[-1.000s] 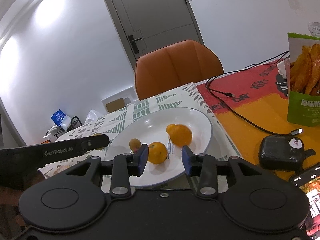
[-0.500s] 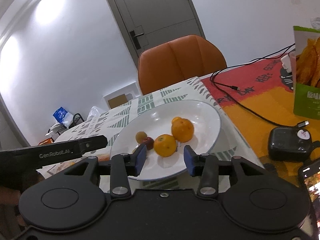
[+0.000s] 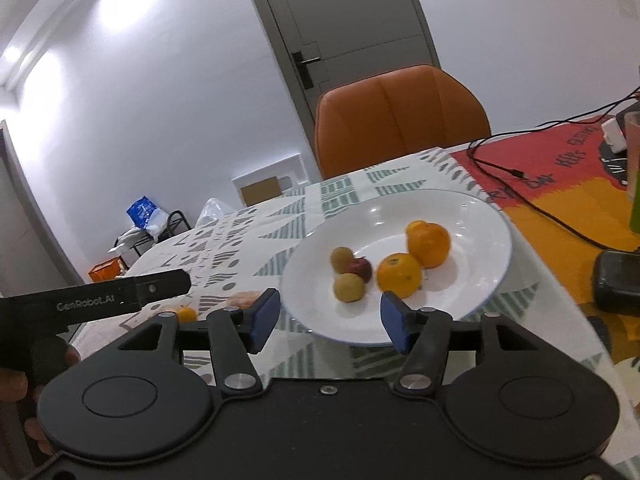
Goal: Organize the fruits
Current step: 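Move both open tools back toward the remaining fruit on the table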
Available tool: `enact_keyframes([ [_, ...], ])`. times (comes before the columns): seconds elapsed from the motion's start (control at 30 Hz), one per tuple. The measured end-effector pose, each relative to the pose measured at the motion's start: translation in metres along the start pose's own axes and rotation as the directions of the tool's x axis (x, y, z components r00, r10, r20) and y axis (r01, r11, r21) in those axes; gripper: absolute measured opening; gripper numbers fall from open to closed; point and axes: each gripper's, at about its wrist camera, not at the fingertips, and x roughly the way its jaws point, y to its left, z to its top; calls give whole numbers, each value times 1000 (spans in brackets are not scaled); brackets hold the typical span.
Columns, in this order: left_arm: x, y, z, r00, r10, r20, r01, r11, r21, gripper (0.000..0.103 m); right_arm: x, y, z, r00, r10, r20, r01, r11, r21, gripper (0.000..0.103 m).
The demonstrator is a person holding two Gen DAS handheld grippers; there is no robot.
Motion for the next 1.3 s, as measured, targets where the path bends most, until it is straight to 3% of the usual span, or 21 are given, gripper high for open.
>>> enact_keyframes([
  [0.33,-14,46,-6,997,78,-6,-78,996,-46,77,17,30,-8,999,38,-14,-39,999,-26,68],
  [0.6,-16,71,-9,993,117,-14,-118,989,-87,78,28,52,-10,997,72,-36,-74,995,-62,71],
  [0.73,-15,82,-13,991,131,-22,-132,986,-104,78,31,61,-12,995,86,-40,-89,994,-69,83],
  [0.83,-13,91,-17,989,141,-35,-144,983,-116,78,33,65,-12,996,85,-22,-87,994,-70,103],
  [1.3,-13,124,-37,985,153,-73,-164,971,-176,78,49,101,-26,984,153,-90,-164,977,-135,103],
])
